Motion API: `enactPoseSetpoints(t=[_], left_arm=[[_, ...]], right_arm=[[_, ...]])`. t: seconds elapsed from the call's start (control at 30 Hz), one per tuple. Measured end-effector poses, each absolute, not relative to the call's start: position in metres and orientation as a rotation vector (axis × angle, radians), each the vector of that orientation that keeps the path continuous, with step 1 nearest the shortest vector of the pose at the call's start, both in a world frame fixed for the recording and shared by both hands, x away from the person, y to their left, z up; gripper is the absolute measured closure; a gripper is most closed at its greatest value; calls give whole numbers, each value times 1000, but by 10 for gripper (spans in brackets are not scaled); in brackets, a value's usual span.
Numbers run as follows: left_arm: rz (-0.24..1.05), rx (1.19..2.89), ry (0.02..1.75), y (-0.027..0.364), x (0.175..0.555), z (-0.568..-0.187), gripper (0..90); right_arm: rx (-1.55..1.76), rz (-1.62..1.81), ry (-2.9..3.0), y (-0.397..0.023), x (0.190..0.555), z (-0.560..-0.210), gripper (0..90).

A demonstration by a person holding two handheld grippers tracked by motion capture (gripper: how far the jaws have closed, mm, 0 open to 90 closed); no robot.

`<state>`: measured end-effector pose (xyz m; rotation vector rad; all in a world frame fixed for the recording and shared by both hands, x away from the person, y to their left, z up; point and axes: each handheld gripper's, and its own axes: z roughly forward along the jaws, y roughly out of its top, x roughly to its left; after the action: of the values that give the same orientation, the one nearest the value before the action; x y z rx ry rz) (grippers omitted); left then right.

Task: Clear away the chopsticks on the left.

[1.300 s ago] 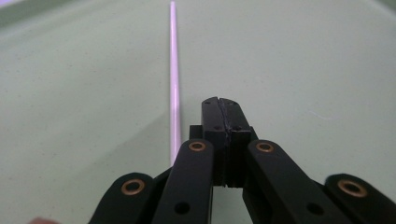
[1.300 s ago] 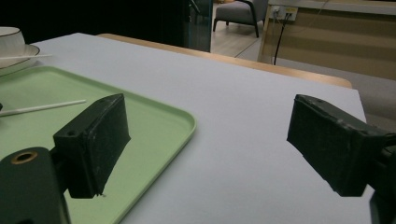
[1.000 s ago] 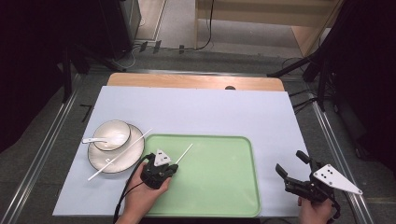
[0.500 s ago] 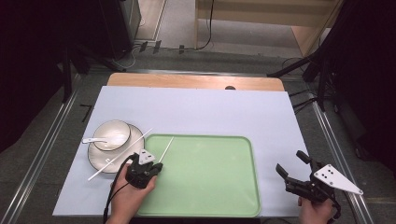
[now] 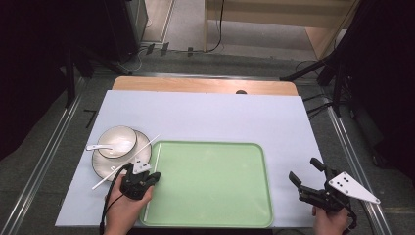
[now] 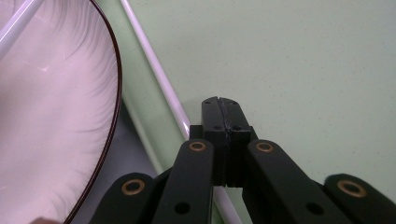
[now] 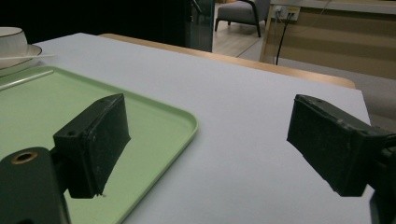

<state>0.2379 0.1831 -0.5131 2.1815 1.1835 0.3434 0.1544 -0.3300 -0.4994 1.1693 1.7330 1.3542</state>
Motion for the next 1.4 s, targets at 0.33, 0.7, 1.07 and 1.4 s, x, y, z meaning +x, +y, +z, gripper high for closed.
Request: enactPoseSetpoints(t=[0.33, 0.7, 1.07, 1.4], left_arm=[[264, 2179, 1105, 189, 238, -512, 844], [282, 2119, 952, 207, 231, -495, 451], [351, 2045, 981, 229, 225, -477, 26], [403, 2062, 1102, 263, 229, -482, 84]], right_arm=[[1168, 1353, 1730, -331, 154, -499, 130], [1165, 1354, 1727, -331, 153, -499, 130], [1165, 1352, 1727, -332, 153, -498, 130], [1165, 1351, 1728, -331, 154, -498, 130]])
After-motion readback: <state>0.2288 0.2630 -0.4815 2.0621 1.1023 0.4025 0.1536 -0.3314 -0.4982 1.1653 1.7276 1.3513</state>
